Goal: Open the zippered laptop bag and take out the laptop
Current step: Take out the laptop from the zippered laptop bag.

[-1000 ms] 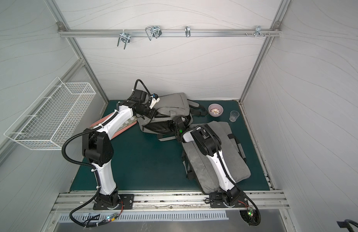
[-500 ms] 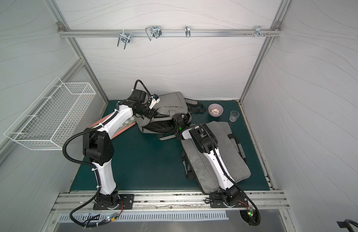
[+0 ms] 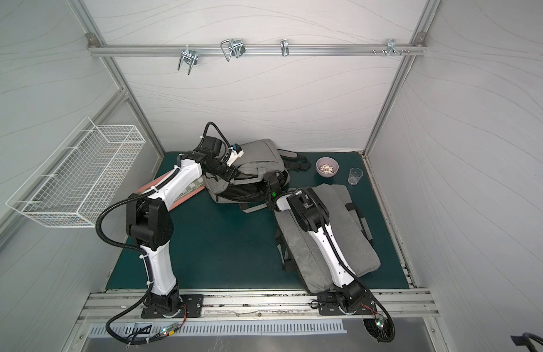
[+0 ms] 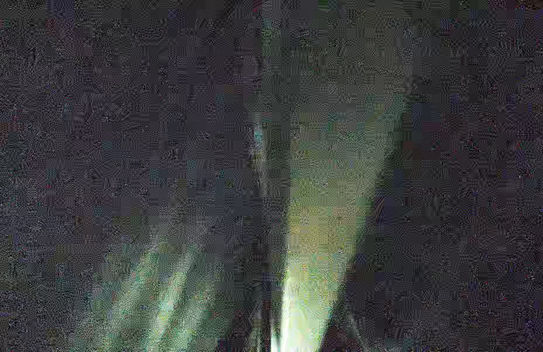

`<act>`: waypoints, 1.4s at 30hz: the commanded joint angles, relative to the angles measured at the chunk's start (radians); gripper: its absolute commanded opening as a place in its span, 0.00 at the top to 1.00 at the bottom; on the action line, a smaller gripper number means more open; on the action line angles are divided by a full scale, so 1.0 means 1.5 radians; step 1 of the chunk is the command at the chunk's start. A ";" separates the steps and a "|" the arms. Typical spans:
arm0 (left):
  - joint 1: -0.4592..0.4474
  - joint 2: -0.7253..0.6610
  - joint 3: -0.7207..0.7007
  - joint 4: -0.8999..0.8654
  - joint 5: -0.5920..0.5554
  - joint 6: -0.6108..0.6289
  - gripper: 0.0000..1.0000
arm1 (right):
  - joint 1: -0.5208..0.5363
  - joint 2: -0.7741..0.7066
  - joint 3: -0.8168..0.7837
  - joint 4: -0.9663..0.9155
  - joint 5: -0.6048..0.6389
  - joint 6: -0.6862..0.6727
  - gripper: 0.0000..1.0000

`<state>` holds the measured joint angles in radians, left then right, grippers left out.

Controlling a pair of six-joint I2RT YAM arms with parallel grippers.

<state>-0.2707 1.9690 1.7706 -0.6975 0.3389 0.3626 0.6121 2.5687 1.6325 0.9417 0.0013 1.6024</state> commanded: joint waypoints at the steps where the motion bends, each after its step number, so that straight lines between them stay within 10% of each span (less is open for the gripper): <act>1: -0.005 0.000 0.031 0.026 0.060 -0.006 1.00 | -0.028 0.013 0.020 0.057 -0.080 -0.018 0.95; 42: -0.002 0.053 0.044 0.102 -0.049 -0.038 1.00 | 0.005 -0.489 -0.512 0.057 -0.126 -0.120 1.00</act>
<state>-0.2844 2.0216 1.7748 -0.6899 0.3031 0.2832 0.6281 1.9308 0.8677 0.9035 -0.1284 1.4605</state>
